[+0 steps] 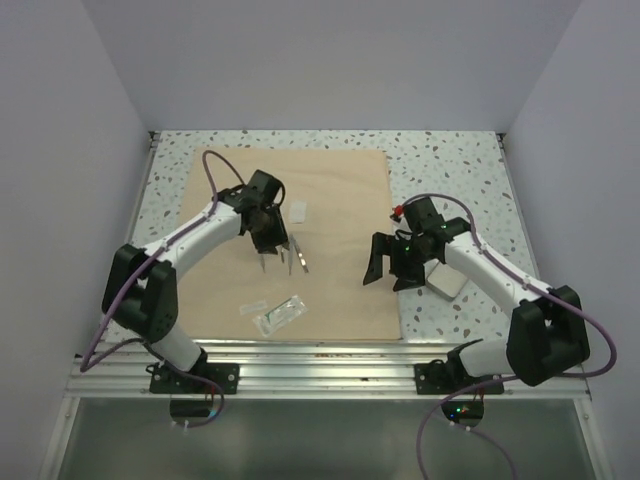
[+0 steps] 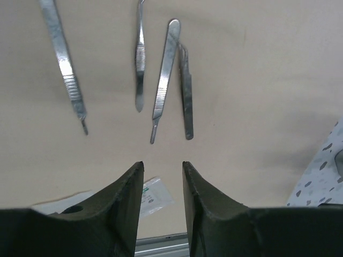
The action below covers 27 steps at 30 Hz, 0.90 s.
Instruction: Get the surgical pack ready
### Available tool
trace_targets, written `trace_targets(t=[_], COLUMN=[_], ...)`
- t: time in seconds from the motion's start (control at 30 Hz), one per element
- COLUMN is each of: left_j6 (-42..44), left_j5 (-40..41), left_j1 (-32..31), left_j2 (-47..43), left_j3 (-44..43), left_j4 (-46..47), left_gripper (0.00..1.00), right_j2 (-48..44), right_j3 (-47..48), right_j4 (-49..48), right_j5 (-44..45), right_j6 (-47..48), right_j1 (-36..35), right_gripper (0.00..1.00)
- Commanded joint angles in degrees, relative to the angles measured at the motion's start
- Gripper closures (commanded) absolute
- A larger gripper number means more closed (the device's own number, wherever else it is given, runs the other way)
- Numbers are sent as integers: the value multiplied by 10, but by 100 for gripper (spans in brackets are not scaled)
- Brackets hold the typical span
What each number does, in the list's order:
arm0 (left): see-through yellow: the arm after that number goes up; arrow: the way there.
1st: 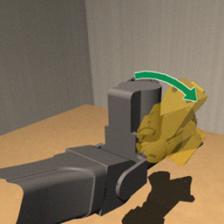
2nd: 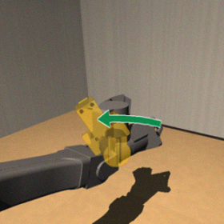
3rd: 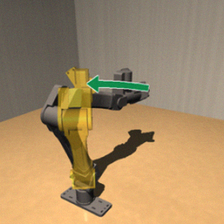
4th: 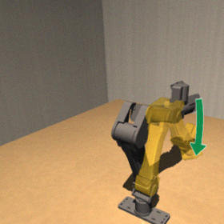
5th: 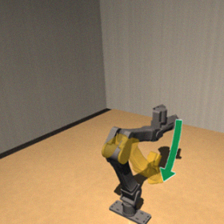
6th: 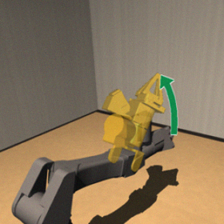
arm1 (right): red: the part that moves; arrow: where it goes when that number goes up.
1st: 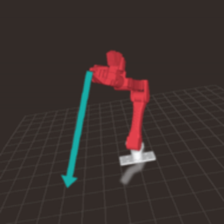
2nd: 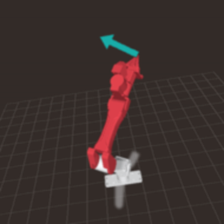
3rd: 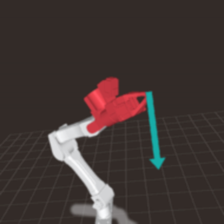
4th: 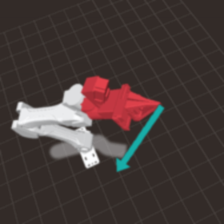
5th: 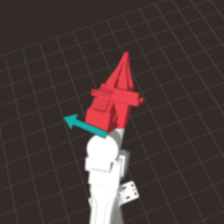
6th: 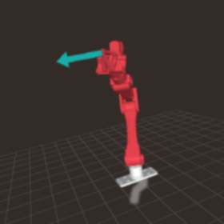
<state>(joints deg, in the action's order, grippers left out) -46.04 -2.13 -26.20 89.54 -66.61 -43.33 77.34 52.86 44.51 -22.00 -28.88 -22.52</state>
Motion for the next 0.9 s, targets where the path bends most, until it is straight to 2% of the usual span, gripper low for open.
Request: trace_targets(t=[0.0,0.3,0.7,0.87], left_j6=[-63,-121,-135,-120], left_j5=[34,71,85,84], left_j1=[-18,-40,-42,-42], left_j2=[65,209,274,303], left_j3=[-85,-196,-222,-251], left_j4=[7,-44,-54,-57], left_gripper=[63,63,64,71], right_j2=[11,16,7,10], right_j3=[37,30,4,7], right_j4=[-3,7,3,6], right_j5=[22,37,42,37], right_j6=[8,15,17,22], right_j1=[-3,-3,-2,-2], right_gripper=[9,8,7,7])
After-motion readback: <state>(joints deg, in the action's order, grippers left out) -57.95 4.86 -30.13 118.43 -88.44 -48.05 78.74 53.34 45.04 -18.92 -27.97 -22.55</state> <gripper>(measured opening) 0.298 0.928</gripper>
